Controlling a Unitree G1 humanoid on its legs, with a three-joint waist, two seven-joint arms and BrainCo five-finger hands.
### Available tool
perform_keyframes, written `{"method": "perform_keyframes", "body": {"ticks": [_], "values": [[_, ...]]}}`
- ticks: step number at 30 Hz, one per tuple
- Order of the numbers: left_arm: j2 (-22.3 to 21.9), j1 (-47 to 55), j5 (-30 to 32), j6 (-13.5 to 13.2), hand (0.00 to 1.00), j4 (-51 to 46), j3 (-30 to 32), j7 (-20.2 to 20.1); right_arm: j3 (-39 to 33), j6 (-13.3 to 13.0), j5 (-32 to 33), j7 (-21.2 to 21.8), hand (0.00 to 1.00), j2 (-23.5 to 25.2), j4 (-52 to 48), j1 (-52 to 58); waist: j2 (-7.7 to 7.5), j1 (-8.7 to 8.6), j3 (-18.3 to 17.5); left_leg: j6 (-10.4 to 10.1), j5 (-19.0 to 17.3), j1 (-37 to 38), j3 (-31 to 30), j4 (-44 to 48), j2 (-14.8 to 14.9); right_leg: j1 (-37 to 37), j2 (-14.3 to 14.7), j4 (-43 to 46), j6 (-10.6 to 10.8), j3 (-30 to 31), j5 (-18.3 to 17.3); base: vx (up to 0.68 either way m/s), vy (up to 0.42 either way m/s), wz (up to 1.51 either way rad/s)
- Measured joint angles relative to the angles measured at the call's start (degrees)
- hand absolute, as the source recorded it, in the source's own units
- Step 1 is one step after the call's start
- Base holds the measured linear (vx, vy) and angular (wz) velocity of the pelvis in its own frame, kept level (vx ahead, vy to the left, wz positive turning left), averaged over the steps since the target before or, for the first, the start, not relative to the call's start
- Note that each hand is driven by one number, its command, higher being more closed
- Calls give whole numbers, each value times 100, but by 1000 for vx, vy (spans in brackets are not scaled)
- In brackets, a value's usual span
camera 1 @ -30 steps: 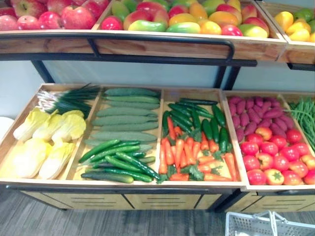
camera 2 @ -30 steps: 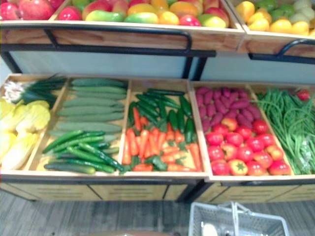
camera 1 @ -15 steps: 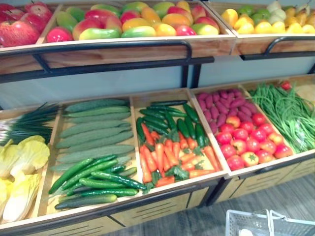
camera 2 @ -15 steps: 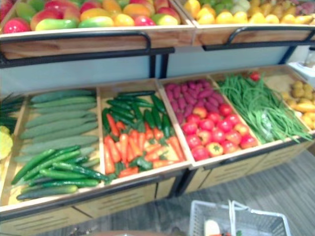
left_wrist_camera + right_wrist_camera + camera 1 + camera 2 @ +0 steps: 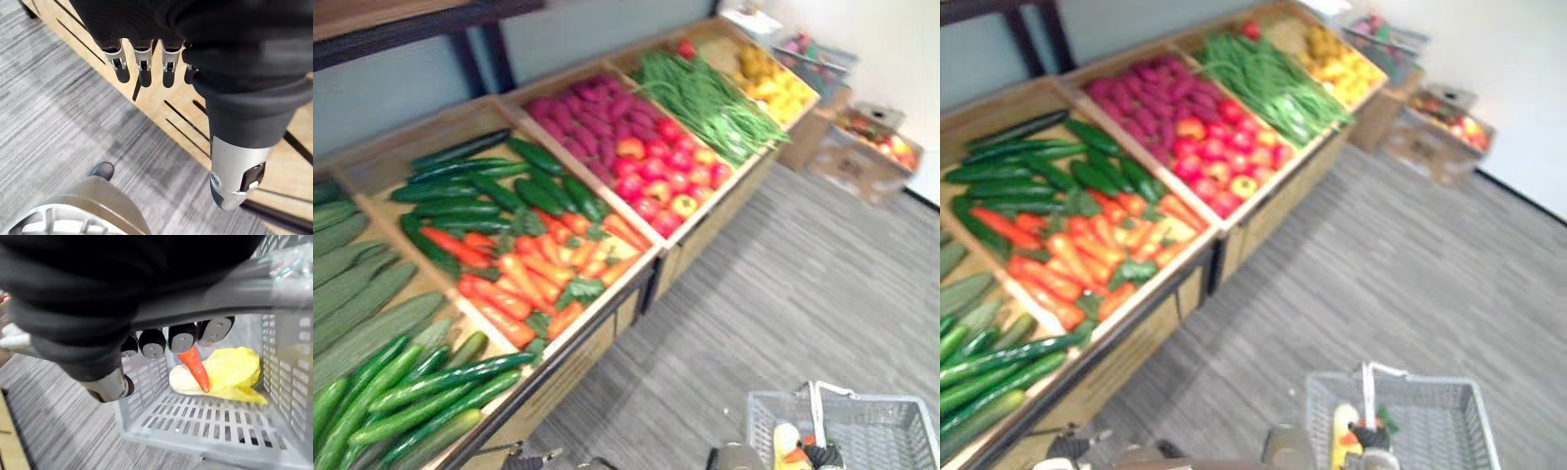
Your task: Pick vegetable in the basket
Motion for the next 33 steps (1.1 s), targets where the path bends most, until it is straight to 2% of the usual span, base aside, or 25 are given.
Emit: {"method": "perform_keyframes", "body": {"ticks": [1,2,3,4,5,7,9,11,12,14,15,16,17,18,19,21,22,23,24,26,27,29,31,33], "values": [[1,1,7,0,0,-2,6,-3,9,6,1,13,100,26,4,61,-95,15,-101,-26,16,-94,201,171,90,176,-51,-565,98,-2,362,-112,-292,-104],[7,-1,6,4,0,5,8,-3,24,16,2,20,100,12,4,68,-38,20,-168,-52,62,-189,240,249,150,179,106,-848,175,-22,258,-101,-282,-103],[-116,10,8,2,0,17,-87,-19,77,21,0,9,100,-41,0,85,155,14,-342,-47,273,-405,209,214,335,178,376,-1413,201,-15,284,-123,-268,-99],[-189,5,8,-4,0,10,-232,-20,123,28,-1,25,100,-88,13,106,221,12,-422,-46,479,-554,183,188,471,177,512,-1883,230,-15,263,-171,-367,-93],[-215,-9,8,-9,0,2,-288,-19,131,35,0,30,100,-97,21,104,233,12,-429,-72,556,-591,187,190,515,177,553,-2048,277,-22,230,-190,-443,-74],[-261,-67,9,5,0,29,-459,-20,301,119,-6,27,100,-105,36,108,230,2,-430,-195,731,-601,197,384,785,285,698,-2398,635,-151,-34,-124,-421,-57],[-242,-70,35,5,0,18,-505,6,478,136,-7,11,100,-105,56,105,235,2,-429,-275,897,-559,172,508,978,428,846,-2587,646,-253,-157,-34,-288,-29],[-241,-74,35,12,0,4,-638,37,714,135,-18,7,100,-108,59,108,285,-2,-420,-380,1326,-419,128,536,1189,653,1072,-2788,600,-305,-184,-4,-268,-19],[-242,-66,35,14,0,4,-669,48,778,134,-22,7,100,-114,59,116,298,-3,-413,-421,1426,-362,91,541,1225,719,1102,-2790,541,-305,-219,-6,-213,-15],[-275,-53,31,9,0,-12,-806,74,827,121,-33,6,100,-162,52,160,369,-2,-344,-532,1765,-178,-359,664,1293,978,1168,-2815,415,-264,-296,-33,-184,-26],[-315,-32,23,-11,0,-57,-834,82,837,109,-30,-6,100,-192,27,154,357,44,-289,-525,1931,-326,-1188,924,1198,1046,1117,-2824,393,-50,-309,-71,-100,-48],[-354,-22,23,-20,0,-57,-834,85,854,104,-30,-6,100,-241,-5,78,380,80,-280,-702,1758,-459,-1794,900,971,1039,1040,-2819,383,94,-314,-83,-33,-77],[-458,-4,14,-27,0,-52,-830,110,862,94,-29,-21,100,-357,-13,-73,431,95,-248,-997,1359,-546,-3031,650,299,954,895,-2816,376,428,-319,-76,87,-92],[-510,25,-6,-43,0,-44,-832,134,904,75,-30,-16,100,-426,-15,-168,478,154,-233,-1025,1161,-556,-3686,423,-114,850,852,-2820,376,624,-319,-76,140,-128],[-556,46,-25,-44,0,-29,-830,142,967,15,-34,-7,100,-469,-18,-293,553,203,-203,-937,1138,-538,-4169,215,-390,722,910,-2848,383,790,-323,-74,159,-120],[-473,22,-44,-59,0,-8,-818,142,1018,-31,-72,24,100,-389,-29,-371,514,229,-129,-927,926,-497,-4418,320,-432,708,1020,-3024,415,935,-344,-79,83,-82],[-424,13,-49,-106,0,-14,-789,148,1021,-64,-124,48,100,-319,-110,-340,383,266,-37,-941,774,-556,-4474,495,-428,702,1012,-3152,454,940,-362,-151,31,-50],[-430,5,-49,-133,0,-10,-745,141,1021,-86,-149,54,100,-310,-134,-345,367,290,-18,-940,678,-599,-4561,564,-426,683,1014,-3199,537,946,-353,-167,49,-42],[-453,-2,-43,-131,0,7,-656,157,1001,-105,-151,48,100,-333,-140,-331,409,285,15,-931,520,-572,-4660,475,-411,642,1051,-3229,581,975,-325,-184,96,-7],[-509,17,15,-129,0,20,-670,163,950,-112,-143,42,100,-433,-150,-227,538,160,-39,-862,231,-370,-4667,-161,-420,566,1070,-3325,670,941,-309,-197,150,13],[-467,-14,71,-129,0,51,-689,164,848,-105,-131,12,100,-429,-145,-163,507,138,-49,-815,233,-318,-4645,-565,-565,532,1011,-3467,706,933,-247,-167,150,10],[-431,-16,172,-124,0,100,-724,177,814,-105,-130,5,100,-420,-144,-105,463,139,-91,-810,340,-314,-4631,-692,-678,530,902,-3562,746,934,-109,-81,88,3],[-447,-15,256,-119,0,169,-847,216,783,-101,-128,-22,100,-436,-144,-13,451,124,-138,-727,504,-300,-4581,-1013,-846,408,737,-3617,795,935,-75,-40,44,4],[-449,-15,272,-120,0,178,-894,237,781,-96,-118,-26,100,-433,-139,-1,471,134,-182,-715,573,-329,-4549,-1141,-918,307,707,-3628,797,948,-77,47,28,-1]]}}
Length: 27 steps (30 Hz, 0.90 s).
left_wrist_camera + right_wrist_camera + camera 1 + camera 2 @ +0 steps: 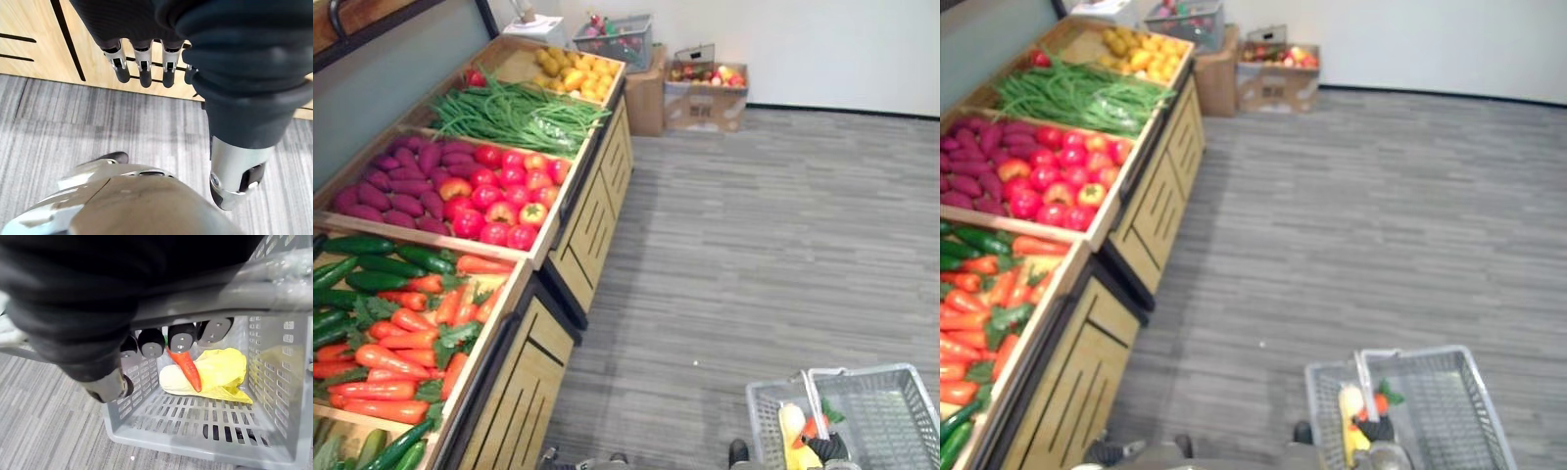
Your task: Pick vegetable in the basket
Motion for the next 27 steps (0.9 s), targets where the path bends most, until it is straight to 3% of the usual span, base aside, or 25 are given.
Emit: {"method": "perform_keyframes", "body": {"ticks": [4,7,9,10,11,12,13,14,15,16,18,19,21,22,24,25,27], "values": [[13,-4,215,-3,0,23,-7,2,-73,45,-5,12,100,42,16,-10,-77,27,-6,-10,-55,-66,9,114,8,-62,4,34,94,15,103,136,10,-4],[34,-24,252,-8,0,19,-86,-4,-240,51,-28,18,100,33,19,-29,-61,26,-5,54,-444,-117,18,586,57,-77,-13,339,186,11,17,156,46,-9],[39,-46,360,-13,0,24,-235,-3,-302,50,-26,10,100,-18,17,-29,25,29,15,166,-712,-148,15,900,110,-297,-32,1078,272,32,-48,99,126,-5],[59,-48,396,-20,0,-2,-353,-6,-430,47,-25,-5,100,-30,-12,-74,126,35,27,233,-788,-48,34,989,125,-717,-78,2099,259,161,-52,44,151,-6],[115,-46,402,-26,0,-32,-413,-7,-473,44,-25,-9,100,-18,-31,-98,77,34,91,286,-823,62,50,990,90,-921,-145,2661,231,253,-31,88,208,1],[276,-35,443,-51,0,-55,-470,-5,-503,43,-24,-30,100,90,-32,-123,-138,34,228,371,-880,292,72,988,-46,-1284,-309,3622,47,418,140,102,146,10],[397,-34,441,-55,0,-59,-458,-3,-523,37,-24,-62,100,216,-39,-151,-190,22,311,444,-968,451,52,1000,-79,-1610,-373,4305,-123,471,388,104,123,11],[431,-29,440,-44,0,-55,-454,-4,-512,33,-23,-65,100,265,-39,-148,-225,23,312,492,-1018,481,42,1029,-62,-1712,-354,4482,-111,443,348,88,68,5],[467,-29,438,-36,0,-56,-424,3,-430,23,-25,-46,100,342,-40,-158,-237,33,327,508,-1094,552,39,1036,6,-1840,-219,4553,-130,339,-18,135,69,3],[479,-7,437,-13,0,-54,-376,4,-357,11,-26,-43,100,396,-41,-183,-221,27,330,516,-1118,600,36,978,47,-1946,-65,4328,-201,117,-252,149,46,1],[442,1,419,-9,0,-55,-320,4,-322,13,-26,-39,100,417,-39,-233,-181,21,352,502,-1110,671,40,857,74,-1961,125,3548,-236,-182,-271,169,-26,6],[415,-22,383,-8,0,-59,-240,7,-319,24,-28,-39,100,418,-39,-263,-175,21,364,458,-1086,739,47,738,54,-1918,287,2546,-202,-304,-208,221,-78,15],[369,-69,379,-8,0,-61,-175,9,-342,46,-25,-44,100,416,-39,-251,-166,-5,379,386,-1068,834,13,620,33,-1820,404,1583,-118,-248,-123,325,-171,29],[283,-116,384,-8,0,-64,-150,17,-401,58,-17,-69,100,415,-41,-236,-202,-46,406,259,-1122,1009,-62,507,3,-1667,426,872,-203,-54,193,337,-223,38],[234,-166,383,-7,0,-62,-77,27,-458,61,-17,-93,100,372,-57,-242,-106,-125,490,119,-1208,1159,-178,445,108,-1556,513,974,-352,-82,706,311,-248,36],[75,-259,382,-16,0,-70,-54,23,-495,81,-9,-105,100,233,-70,-267,100,-131,510,34,-1184,1145,-301,419,313,-1717,684,1344,-534,-198,407,358,-285,17],[3,-334,384,-15,0,-81,-36,27,-492,82,-19,-86,100,168,-90,-305,175,-122,505,-141,-957,1067,-338,587,443,-1843,792,1706,-733,-264,121,281,-242,2]]}}
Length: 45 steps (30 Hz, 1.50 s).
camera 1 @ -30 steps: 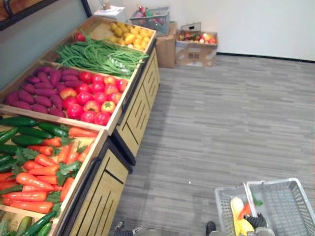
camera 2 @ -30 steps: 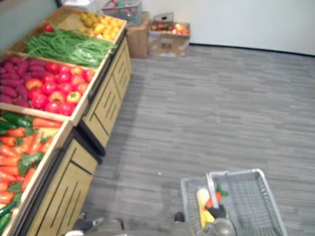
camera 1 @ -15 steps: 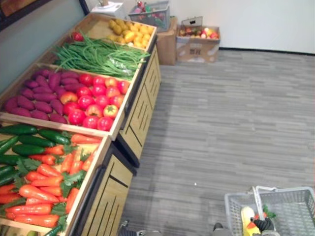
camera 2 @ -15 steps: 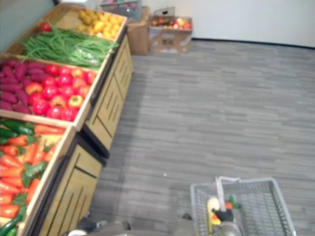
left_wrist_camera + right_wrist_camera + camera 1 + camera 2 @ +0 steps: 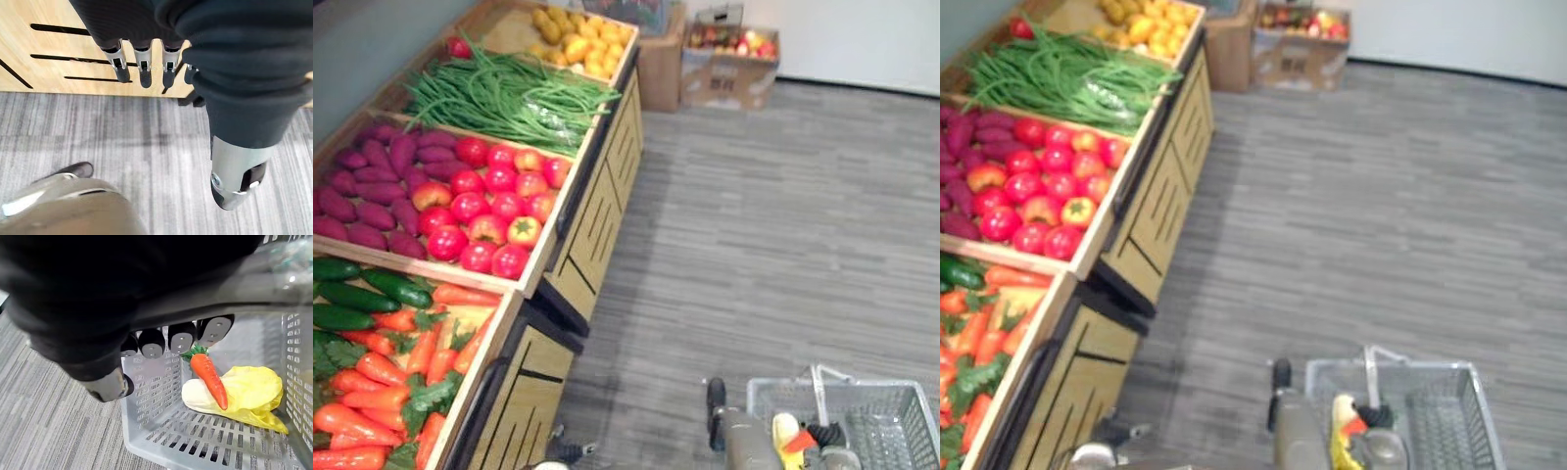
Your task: Pick vegetable in the basket
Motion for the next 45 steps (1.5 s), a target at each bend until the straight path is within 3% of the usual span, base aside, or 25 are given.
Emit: {"method": "perform_keyframes", "body": {"ticks": [5,7,8,10,12,13,16,18,19,21,23,26,30,33,37,39,41,42,45], "values": [[-53,-49,-3,4,0,-103,1,51,55,-9,-1,8,100,52,-8,141,-38,-13,-33,-228,942,-491,-666,1252,141,441,75,207,-292,-306,-521,267,-231,26],[-63,-44,-51,4,0,-144,68,114,67,-17,1,7,100,50,-10,180,-69,6,-45,-279,1880,-987,-876,2347,129,787,67,162,-421,-393,-727,289,-218,17],[-60,-30,-51,1,0,-148,86,117,74,-20,1,7,100,43,-11,190,-90,18,-50,-239,2146,-1100,-867,2660,146,881,69,89,-451,-400,-772,235,-144,5],[-59,-12,-53,2,0,-145,127,122,35,-19,2,-2,100,20,-12,209,-117,35,-46,-235,1839,-1557,-579,3798,201,1340,124,-169,-533,-376,-827,263,-131,-4],[-87,1,-54,1,0,-154,232,141,27,-18,7,-5,100,20,-17,237,-131,59,-49,-160,1377,-1774,-451,4066,3,1633,135,-339,-538,-327,-829,188,-58,-19],[-122,9,-54,-2,0,-163,280,168,21,-20,17,-7,100,-8,-11,228,-137,168,-63,-124,953,-1973,-394,3877,-295,1770,128,-431,-531,-211,-824,149,-17,-38],[-132,52,-55,0,0,-160,316,203,-32,-20,15,-4,100,45,-10,199,-163,239,-109,172,684,-2022,-113,2407,-464,1914,128,-534,-505,-51,-809,137,62,-38],[-145,71,-54,0,0,-156,336,215,-122,-20,14,-8,100,103,-53,262,-158,247,-157,277,777,-1921,-75,1173,-463,2000,109,-603,-405,-42,-828,126,143,-12],[-196,133,-51,1,0,-141,366,218,-148,-24,16,-22,100,120,-139,398,-124,243,-279,410,1140,-1814,-93,327,-449,1971,91,-579,-250,-37,-917,77,133,0],[-257,218,-46,2,0,-111,381,214,-176,-28,18,-32,100,86,-146,463,-32,256,-377,401,1452,-1620,-113,-87,-435,1968,102,-434,-77,22,-1068,100,204,-5],[-152,292,-31,3,0,-72,316,208,-188,-31,62,-65,100,210,-115,591,-258,226,-608,540,1539,-1411,21,-551,-742,1949,-204,-432,89,165,-1110,126,256,-8],[12,341,4,6,0,30,197,183,-181,-30,106,-11,100,322,-30,602,-498,240,-780,662,1628,-1206,221,-1017,-997,1908,-380,-622,240,381,-1020,122,212,-24],[78,337,17,11,0,102,81,142,-303,-28,105,-6,100,306,101,507,-569,290,-748,778,1512,-1009,549,-1101,-1119,1829,-484,-435,292,704,-986,85,112,-40],[205,339,72,9,0,106,-171,116,-306,-26,115,-12,100,349,98,400,-562,248,-619,757,1407,-801,741,-1120,-1053,1506,-424,460,323,869,-968,22,37,-42],[211,335,112,5,0,127,-240,102,-313,-25,132,-17,100,381,108,415,-528,150,-613,744,1422,-719,742,-1251,-948,1358,-411,645,371,875,-933,57,-26,-4],[206,322,32,5,0,128,-250,89,-354,-18,135,-5,100,396,120,436,-489,150,-590,681,1437,-716,736,-1284,-887,1265,-424,663,179,872,-1095,63,-86,1],[290,352,-62,2,0,132,-238,53,-370,-2,174,5,100,451,198,530,-639,152,-686,510,1448,-723,689,-1275,-868,1359,-571,-49,428,863,-842,99,-166,15],[314,363,-78,7,0,156,-232,17,-392,0,181,7,100,472,282,529,-679,145,-715,478,1483,-716,651,-1279,-841,1461,-544,-160,488,856,-922,157,-279,8],[154,361,-417,3,0,255,-9,-103,-405,8,177,37,100,402,466,522,-440,145,-803,317,1583,-701,639,-1357,-473,1682,-167,-608,367,713,-869,123,-232,-1]]}}
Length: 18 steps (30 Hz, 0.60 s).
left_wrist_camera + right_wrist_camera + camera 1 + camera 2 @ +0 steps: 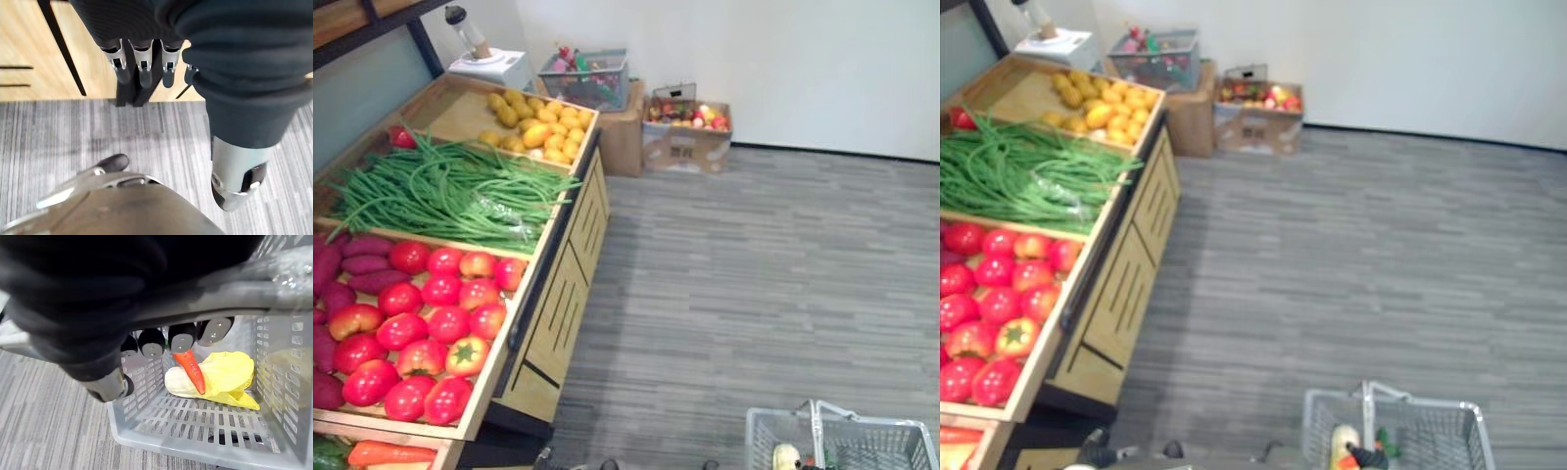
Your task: Pick vegetable in the basket
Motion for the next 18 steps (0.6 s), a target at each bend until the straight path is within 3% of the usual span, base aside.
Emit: {"method": "perform_keyframes", "body": {"ticks": [1,4,5,11,18], "values": [[-85,1,-110,2,0,50,103,-59,-8,0,0,27,100,-40,38,36,113,-27,-21,-71,-5,10,-34,6,98,63,125,-66,-30,-53,22,135,-221,7],[-179,-4,-332,1,0,53,232,-185,-12,0,2,67,100,-61,76,154,255,-36,-5,-153,-46,76,-169,169,330,288,326,-129,-72,-246,49,80,-153,11],[-188,-2,-386,0,0,54,232,-190,-5,0,2,82,100,-74,82,181,213,-41,21,-155,-47,68,-187,248,361,321,344,-129,-72,-318,49,49,-144,12],[-296,-22,-765,-6,0,50,317,-257,12,-5,3,210,100,-214,87,188,350,-65,69,-152,-47,44,-291,255,197,308,206,-161,-180,-333,-22,-45,3,5],[-330,60,-937,-4,0,111,334,-394,-264,-48,416,267,100,-14,102,372,328,-105,64,-100,-14,152,-48,-17,102,274,135,-325,-68,-147,79,-40,51,-12]]}}
